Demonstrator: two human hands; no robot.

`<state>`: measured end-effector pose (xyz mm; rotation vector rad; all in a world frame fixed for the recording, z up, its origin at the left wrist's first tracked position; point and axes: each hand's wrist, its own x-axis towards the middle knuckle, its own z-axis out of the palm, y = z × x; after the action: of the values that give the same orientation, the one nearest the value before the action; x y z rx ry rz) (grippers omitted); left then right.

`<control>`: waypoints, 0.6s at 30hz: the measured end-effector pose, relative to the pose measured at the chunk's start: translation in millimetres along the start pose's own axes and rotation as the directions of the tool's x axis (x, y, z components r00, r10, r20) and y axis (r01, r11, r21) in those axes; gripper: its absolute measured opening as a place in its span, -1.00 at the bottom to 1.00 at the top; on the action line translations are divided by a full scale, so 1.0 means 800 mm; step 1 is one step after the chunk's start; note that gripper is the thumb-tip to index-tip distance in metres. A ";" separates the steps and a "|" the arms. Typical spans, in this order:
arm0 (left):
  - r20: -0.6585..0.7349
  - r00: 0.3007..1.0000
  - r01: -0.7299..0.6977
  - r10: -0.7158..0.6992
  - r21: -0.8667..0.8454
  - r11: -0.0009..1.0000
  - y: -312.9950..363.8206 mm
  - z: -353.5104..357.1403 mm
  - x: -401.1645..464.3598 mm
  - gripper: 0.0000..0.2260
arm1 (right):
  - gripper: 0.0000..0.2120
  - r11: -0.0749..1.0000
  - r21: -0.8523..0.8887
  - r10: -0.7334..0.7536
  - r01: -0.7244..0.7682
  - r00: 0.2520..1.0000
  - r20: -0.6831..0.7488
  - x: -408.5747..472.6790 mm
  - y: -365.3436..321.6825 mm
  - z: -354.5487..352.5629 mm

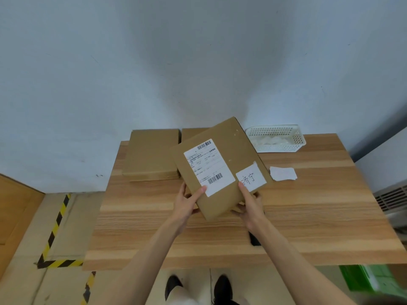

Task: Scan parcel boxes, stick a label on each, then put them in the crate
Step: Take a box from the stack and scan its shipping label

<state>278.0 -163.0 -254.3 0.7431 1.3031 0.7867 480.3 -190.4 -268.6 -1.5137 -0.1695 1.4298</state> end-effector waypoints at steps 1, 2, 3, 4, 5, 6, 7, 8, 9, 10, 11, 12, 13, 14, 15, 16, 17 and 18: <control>0.007 1.000 0.002 -0.002 0.018 1.000 0.000 -0.008 0.002 -0.36 | -0.24 0.997 -0.076 0.000 0.000 1.000 0.003 0.003 -0.002 -0.009; 0.013 1.000 0.005 -0.006 0.042 0.999 -0.001 -0.017 0.004 -0.37 | -0.28 0.989 -0.145 -0.008 0.007 1.000 -0.007 0.008 -0.004 -0.019; 0.022 1.000 0.010 -0.011 0.070 0.997 -0.003 -0.027 0.007 -0.38 | -0.29 0.979 -0.202 -0.022 0.017 1.000 -0.020 0.013 -0.007 -0.029; 0.033 0.999 0.020 -0.023 0.096 0.995 -0.006 -0.037 0.009 -0.38 | -0.24 0.967 -0.254 -0.040 0.033 0.999 -0.022 0.018 -0.008 -0.038; 0.044 0.998 0.034 -0.039 0.115 0.993 -0.009 -0.047 0.011 -0.38 | -0.15 0.947 -0.313 -0.073 0.065 0.997 -0.014 0.024 -0.007 -0.046; 0.059 0.997 0.044 -0.052 0.130 0.991 -0.013 -0.054 0.012 -0.40 | -0.10 0.922 -0.372 -0.109 0.106 0.994 0.014 0.028 -0.004 -0.052; 0.071 0.995 0.055 -0.066 0.145 0.988 -0.017 -0.061 0.014 -0.42 | -0.10 0.896 -0.421 -0.132 0.143 0.990 0.054 0.030 -0.001 -0.056; 0.081 0.993 0.066 -0.080 0.162 0.985 -0.022 -0.067 0.016 -0.45 | -0.18 0.872 -0.460 -0.132 0.164 0.986 0.101 0.032 0.003 -0.058; 0.089 0.991 0.078 -0.095 0.178 0.981 -0.026 -0.072 0.018 -0.48 | -0.31 0.847 -0.500 -0.122 0.183 0.981 0.152 0.035 0.008 -0.059; 0.095 0.989 0.092 -0.112 0.193 0.977 -0.031 -0.077 0.020 -0.51 | -0.44 0.826 -0.529 -0.109 0.195 0.976 0.189 0.039 0.015 -0.060; 0.100 0.987 0.105 -0.127 0.205 0.973 -0.036 -0.081 0.023 -0.54 | -0.50 0.803 -0.559 -0.111 0.207 0.973 0.201 0.044 0.024 -0.063; 0.102 0.984 0.121 -0.146 0.215 0.969 -0.043 -0.086 0.026 -0.55 | -0.53 0.781 -0.592 -0.115 0.198 0.978 0.175 0.050 0.034 -0.069; 0.102 0.981 0.139 -0.165 0.221 0.965 -0.050 -0.091 0.028 -0.55 | -0.57 0.752 -0.633 -0.127 0.187 0.982 0.139 0.052 0.042 -0.073; 0.103 0.977 0.158 -0.185 0.229 0.961 -0.058 -0.096 0.030 -0.54 | -0.61 0.710 -0.682 -0.149 0.177 0.984 0.100 0.057 0.050 -0.080; 0.105 0.973 0.175 -0.205 0.240 0.955 -0.066 -0.102 0.032 -0.53 | -0.61 0.644 -0.749 -0.175 0.154 0.983 0.051 0.061 0.058 -0.088; 0.107 0.969 0.190 -0.223 0.256 0.948 -0.074 -0.106 0.033 -0.51 | -0.58 0.560 -0.820 -0.197 0.116 0.980 0.004 0.066 0.065 -0.095; 0.103 0.965 0.207 -0.241 0.268 0.941 -0.084 -0.111 0.033 -0.50 | -0.52 0.442 -0.896 -0.205 0.053 0.978 -0.043 0.067 0.071 -0.101; 0.095 0.961 0.226 -0.260 0.271 0.936 -0.092 -0.114 0.032 -0.51 | -0.43 0.293 -0.956 -0.212 -0.004 0.975 -0.069 0.071 0.079 -0.107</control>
<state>195.6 -178.3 -340.5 0.8059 1.3630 0.3659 534.4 -229.2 -369.1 -2.5393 -1.2012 1.0229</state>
